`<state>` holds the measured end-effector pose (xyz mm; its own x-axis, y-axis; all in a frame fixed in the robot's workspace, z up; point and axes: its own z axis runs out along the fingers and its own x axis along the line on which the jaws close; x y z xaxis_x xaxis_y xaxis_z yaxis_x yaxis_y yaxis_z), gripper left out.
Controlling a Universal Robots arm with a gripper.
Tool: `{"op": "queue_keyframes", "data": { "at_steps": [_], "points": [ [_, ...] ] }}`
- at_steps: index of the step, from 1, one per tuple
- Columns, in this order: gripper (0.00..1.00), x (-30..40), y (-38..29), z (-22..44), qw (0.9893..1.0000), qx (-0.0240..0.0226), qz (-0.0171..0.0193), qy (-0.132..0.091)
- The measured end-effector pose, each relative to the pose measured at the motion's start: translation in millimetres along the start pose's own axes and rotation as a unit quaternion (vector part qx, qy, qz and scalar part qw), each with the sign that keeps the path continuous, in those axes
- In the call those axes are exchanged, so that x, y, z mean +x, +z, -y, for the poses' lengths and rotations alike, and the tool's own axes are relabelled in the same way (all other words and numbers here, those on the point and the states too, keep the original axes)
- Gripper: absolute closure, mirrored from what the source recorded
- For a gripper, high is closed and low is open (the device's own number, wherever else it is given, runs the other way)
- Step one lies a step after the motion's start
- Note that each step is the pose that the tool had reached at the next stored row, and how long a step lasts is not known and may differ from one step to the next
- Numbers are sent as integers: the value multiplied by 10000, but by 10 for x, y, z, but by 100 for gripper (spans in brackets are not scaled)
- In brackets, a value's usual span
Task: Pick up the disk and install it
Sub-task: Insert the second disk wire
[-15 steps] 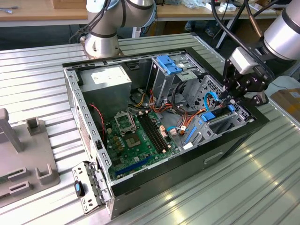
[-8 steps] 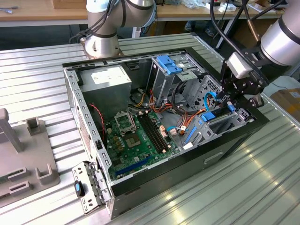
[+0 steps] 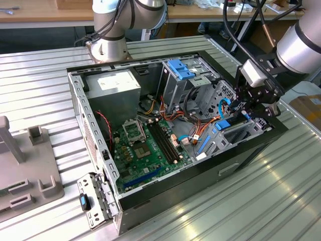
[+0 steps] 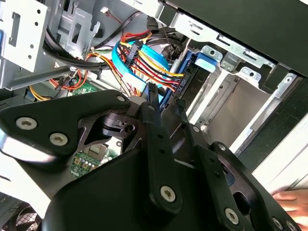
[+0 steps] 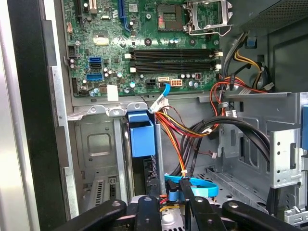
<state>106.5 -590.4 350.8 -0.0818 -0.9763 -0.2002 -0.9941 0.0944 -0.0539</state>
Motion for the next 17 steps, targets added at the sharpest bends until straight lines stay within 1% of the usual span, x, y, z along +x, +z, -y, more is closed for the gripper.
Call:
{"op": "queue_keyframes", "data": {
  "at_steps": [8, 9, 10, 11, 13, 17],
  "points": [
    [70, 0, 2, 0, 10000, 0, 0, 0],
    [71, 0, 2, 0, 10000, 0, 0, 0],
    [78, 0, 3, 0, 10000, 0, 0, 0],
    [78, 1, 3, 0, 10000, 0, 0, 0],
    [89, 1, 3, 0, 10000, 0, 0, 0],
    [89, 1, 5, 0, 10000, 0, 0, 0]
  ]
}}
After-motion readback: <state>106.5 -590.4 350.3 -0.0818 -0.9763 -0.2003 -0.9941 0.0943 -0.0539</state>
